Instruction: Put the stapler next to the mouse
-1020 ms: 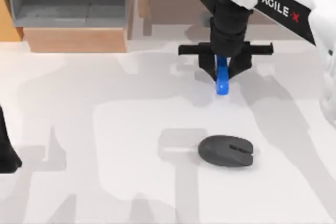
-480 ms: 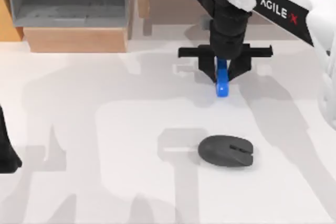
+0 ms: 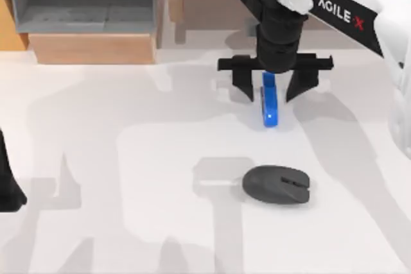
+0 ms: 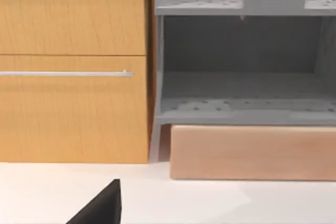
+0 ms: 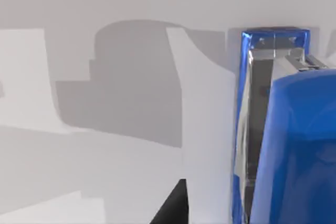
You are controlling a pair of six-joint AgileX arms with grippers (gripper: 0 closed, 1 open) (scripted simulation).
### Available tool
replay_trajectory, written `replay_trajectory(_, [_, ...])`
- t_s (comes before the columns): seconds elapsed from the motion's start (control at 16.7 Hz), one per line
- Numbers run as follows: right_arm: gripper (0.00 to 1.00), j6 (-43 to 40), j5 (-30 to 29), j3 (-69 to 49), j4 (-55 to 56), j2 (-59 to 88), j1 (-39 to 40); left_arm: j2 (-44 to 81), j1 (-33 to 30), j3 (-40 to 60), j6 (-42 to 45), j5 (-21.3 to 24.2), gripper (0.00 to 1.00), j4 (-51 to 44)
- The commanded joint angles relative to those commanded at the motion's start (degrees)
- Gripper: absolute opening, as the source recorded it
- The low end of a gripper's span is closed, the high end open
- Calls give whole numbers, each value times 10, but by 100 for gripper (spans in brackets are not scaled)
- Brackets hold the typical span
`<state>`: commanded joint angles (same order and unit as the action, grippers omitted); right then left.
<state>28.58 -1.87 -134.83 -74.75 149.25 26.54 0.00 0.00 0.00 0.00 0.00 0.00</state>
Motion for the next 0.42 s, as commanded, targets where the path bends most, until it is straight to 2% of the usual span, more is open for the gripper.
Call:
replay_trajectory(0.06, [98, 0, 0, 0, 0, 0, 0, 0, 0, 0, 0, 0, 100, 0])
replay_trajectory(0.12, [100, 0, 0, 0, 0, 0, 0, 0, 0, 0, 0, 0, 100, 0])
replay_trajectory(0.42, [100, 0, 0, 0, 0, 0, 0, 0, 0, 0, 0, 0, 100, 0])
